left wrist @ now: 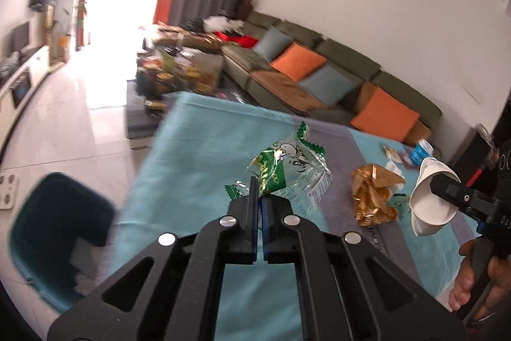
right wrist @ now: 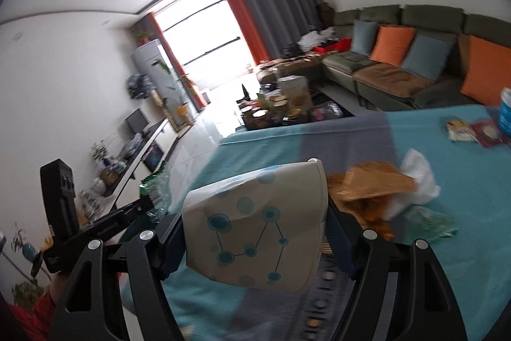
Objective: Collect trash
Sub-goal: 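Carry the paper cup and snack wrapper over the teal bin with both tools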
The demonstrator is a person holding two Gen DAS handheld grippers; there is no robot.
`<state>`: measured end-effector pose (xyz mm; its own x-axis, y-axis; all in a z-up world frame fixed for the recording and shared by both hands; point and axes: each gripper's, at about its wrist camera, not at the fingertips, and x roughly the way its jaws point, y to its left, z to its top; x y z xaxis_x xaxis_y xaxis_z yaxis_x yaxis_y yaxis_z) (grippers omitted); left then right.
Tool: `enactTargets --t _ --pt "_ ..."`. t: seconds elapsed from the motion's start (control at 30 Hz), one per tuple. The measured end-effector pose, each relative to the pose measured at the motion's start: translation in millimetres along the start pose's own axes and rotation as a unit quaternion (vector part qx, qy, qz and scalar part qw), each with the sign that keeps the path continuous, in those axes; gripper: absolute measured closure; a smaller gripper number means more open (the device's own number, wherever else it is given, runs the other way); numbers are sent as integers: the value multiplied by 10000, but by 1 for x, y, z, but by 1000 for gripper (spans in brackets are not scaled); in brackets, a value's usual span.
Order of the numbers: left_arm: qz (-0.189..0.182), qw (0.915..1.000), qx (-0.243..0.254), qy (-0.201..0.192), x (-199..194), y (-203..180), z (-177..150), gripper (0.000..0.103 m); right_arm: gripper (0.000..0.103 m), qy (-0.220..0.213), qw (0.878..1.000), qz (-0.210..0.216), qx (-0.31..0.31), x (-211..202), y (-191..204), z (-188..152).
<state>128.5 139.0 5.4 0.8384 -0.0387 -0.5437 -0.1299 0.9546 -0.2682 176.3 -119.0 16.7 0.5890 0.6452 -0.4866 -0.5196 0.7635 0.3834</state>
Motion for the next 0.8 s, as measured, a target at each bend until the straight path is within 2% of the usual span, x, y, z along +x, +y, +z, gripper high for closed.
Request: enactTargets --t 0.2,0.47,0.63,0.8 --pt "436 9983 -216 -319 -56 37 -2 101 31 1 9980 388 -507 9 49 5" --pt "863 9927 -387 -751 -124 68 -6 101 31 -20 9886 933 -1182 20 117 8" --pt "1120 9884 -503 -897 -154 83 -15 101 31 132 9789 1319 -1556 37 158 10" --pt "1440 9823 -735 -950 -172 109 -24 100 31 536 9657 1636 -1941 74 204 7"
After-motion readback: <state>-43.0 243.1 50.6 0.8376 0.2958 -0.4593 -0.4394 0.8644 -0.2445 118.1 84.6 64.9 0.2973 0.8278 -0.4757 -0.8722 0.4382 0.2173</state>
